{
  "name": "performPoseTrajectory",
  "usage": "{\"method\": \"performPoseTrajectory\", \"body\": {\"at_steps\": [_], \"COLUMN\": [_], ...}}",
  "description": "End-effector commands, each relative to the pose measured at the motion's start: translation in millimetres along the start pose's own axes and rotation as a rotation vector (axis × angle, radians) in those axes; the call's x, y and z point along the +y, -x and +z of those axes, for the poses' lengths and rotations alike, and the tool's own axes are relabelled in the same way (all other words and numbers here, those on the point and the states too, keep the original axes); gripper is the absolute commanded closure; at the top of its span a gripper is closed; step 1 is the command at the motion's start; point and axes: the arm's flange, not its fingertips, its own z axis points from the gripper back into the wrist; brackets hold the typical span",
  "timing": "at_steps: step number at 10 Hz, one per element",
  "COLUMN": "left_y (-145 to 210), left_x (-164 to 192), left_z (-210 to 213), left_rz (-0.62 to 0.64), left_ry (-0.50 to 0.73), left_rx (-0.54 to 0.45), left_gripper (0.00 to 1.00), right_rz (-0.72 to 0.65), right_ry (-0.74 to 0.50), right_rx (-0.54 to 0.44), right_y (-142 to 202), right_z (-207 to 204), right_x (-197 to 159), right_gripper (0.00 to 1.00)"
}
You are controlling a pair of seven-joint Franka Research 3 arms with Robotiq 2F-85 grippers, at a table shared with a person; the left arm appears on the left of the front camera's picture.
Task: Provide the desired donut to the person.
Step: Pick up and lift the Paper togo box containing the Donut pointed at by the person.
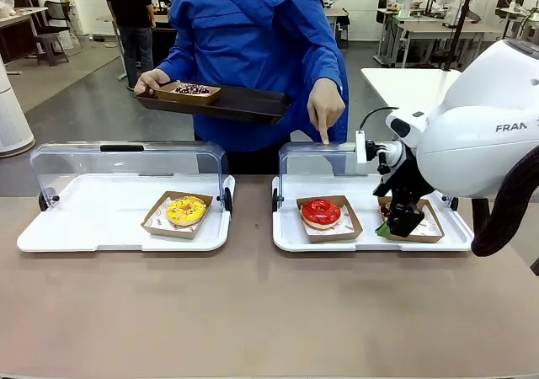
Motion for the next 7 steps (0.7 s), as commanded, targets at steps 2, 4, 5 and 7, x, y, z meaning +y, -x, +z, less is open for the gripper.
{"method": "performPoseTrajectory", "body": {"at_steps": [2, 4, 5, 7], "left_y": [-1, -1, -1, -1], "left_x": [-2, -2, -2, -2], "left_z": [0, 0, 0, 0], "left_rz": [0.023, 0.023, 0.023, 0.023], "left_ry": [0.002, 0.002, 0.002, 0.002], "left_rx": [-0.008, -0.008, -0.008, -0.008], "left_gripper": [0.0, 0.0, 0.0, 0.0], "right_rz": [0.101, 0.171, 0.184, 0.212], "right_ry": [-0.017, -0.039, -0.042, -0.051], "right_rx": [0.009, 0.035, 0.063, 0.086], "right_y": [-11, -17, -19, -18], "right_z": [-42, -69, -79, -93], "right_x": [-27, -47, -53, -64], "right_gripper": [0.0, 0.0, 0.0, 0.0]}}
